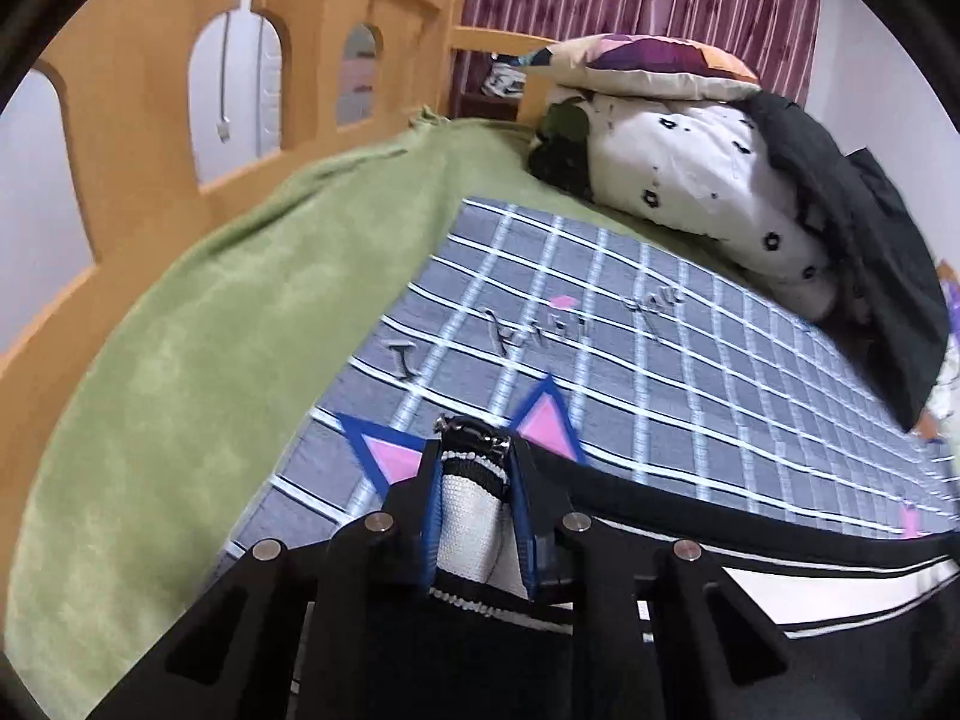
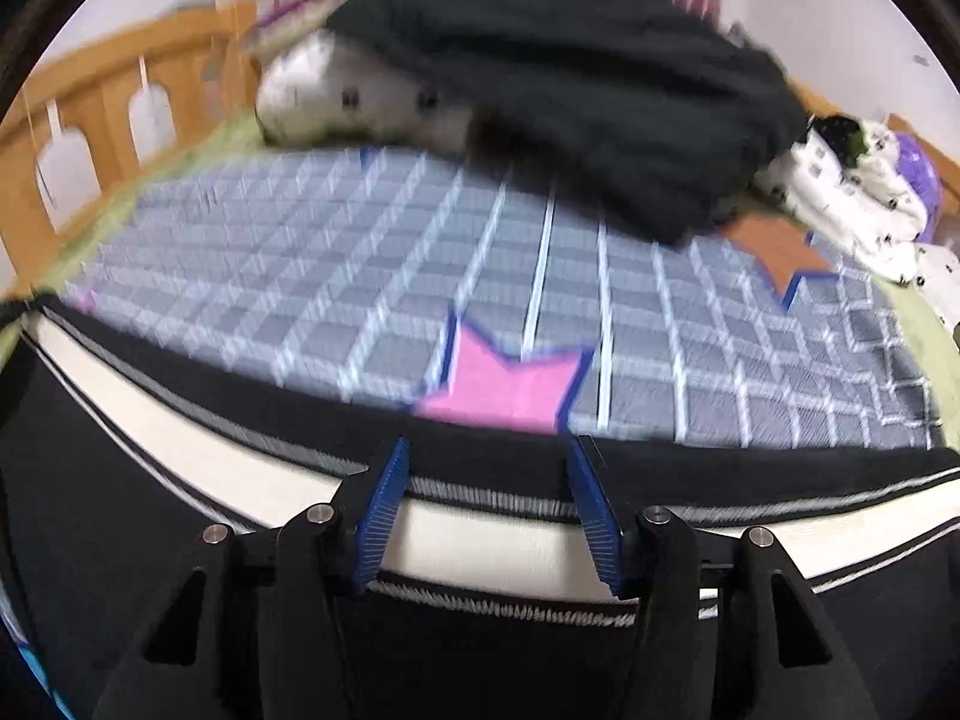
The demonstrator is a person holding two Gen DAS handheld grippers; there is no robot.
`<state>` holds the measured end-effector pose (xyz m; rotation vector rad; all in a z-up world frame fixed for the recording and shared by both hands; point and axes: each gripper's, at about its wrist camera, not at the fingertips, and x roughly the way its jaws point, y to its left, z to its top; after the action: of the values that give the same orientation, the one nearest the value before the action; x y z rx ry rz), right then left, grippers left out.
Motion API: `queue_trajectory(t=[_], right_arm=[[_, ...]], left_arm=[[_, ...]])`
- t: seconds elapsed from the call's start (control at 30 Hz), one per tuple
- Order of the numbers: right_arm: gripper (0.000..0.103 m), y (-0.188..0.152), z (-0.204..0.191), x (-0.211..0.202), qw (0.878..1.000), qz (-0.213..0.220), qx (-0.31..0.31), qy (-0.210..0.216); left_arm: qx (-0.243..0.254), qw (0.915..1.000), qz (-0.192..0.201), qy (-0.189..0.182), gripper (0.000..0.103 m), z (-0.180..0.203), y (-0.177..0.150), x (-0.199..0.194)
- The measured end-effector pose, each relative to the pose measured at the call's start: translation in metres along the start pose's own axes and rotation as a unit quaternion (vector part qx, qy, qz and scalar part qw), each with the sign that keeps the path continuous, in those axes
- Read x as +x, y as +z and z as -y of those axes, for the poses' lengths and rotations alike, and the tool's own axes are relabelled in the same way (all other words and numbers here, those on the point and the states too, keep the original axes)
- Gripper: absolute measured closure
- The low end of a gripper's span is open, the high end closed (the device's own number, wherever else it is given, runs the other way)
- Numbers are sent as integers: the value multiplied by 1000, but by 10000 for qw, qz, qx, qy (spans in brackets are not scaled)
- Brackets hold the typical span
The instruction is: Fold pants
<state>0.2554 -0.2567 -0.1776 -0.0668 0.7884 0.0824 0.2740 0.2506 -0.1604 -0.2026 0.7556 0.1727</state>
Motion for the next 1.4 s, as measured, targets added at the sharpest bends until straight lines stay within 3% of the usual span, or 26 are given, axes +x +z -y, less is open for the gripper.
queue_trajectory(t=[0.13,0.23,0.27,0.4,0.57,0.73,0.9,1.0,1.13,1.3,1.4], right_arm=[[40,3,-6,-3,9998,58,-19,203],[41,-15,-13,40,9973,-627,-353,-122],[41,-16,-12,45,9976,-624,-287,-108],[41,-8,-4,44,9984,-564,51,-22],[43,-7,-6,18,9994,-349,-14,-32],[42,-11,1,-24,9995,73,303,-88],[45,-24,1,-64,9986,120,517,80],[45,-30,-10,-91,9982,452,376,-155],[45,-49,-11,-99,9971,232,696,204],[45,-74,-17,-92,9947,-103,977,315],[45,-76,-33,-92,9967,-121,730,325]], left_arm=[[76,9997,-143,208,83,5,-6,16],[156,9993,-237,229,78,9,-5,15],[197,9990,-282,275,76,10,-5,14],[321,9982,-316,407,54,15,-7,2],[309,9990,-319,75,43,21,-21,-35],[74,9978,-409,-516,42,24,-48,-77],[417,9962,-437,-628,42,26,-84,-116],[155,9955,-469,-806,42,6,-111,-137],[-741,9875,-755,-1165,42,-41,-140,-139],[-1631,9759,-786,-1216,44,-83,-145,-113],[-1791,9722,-696,-1334,44,-86,-137,-101]])
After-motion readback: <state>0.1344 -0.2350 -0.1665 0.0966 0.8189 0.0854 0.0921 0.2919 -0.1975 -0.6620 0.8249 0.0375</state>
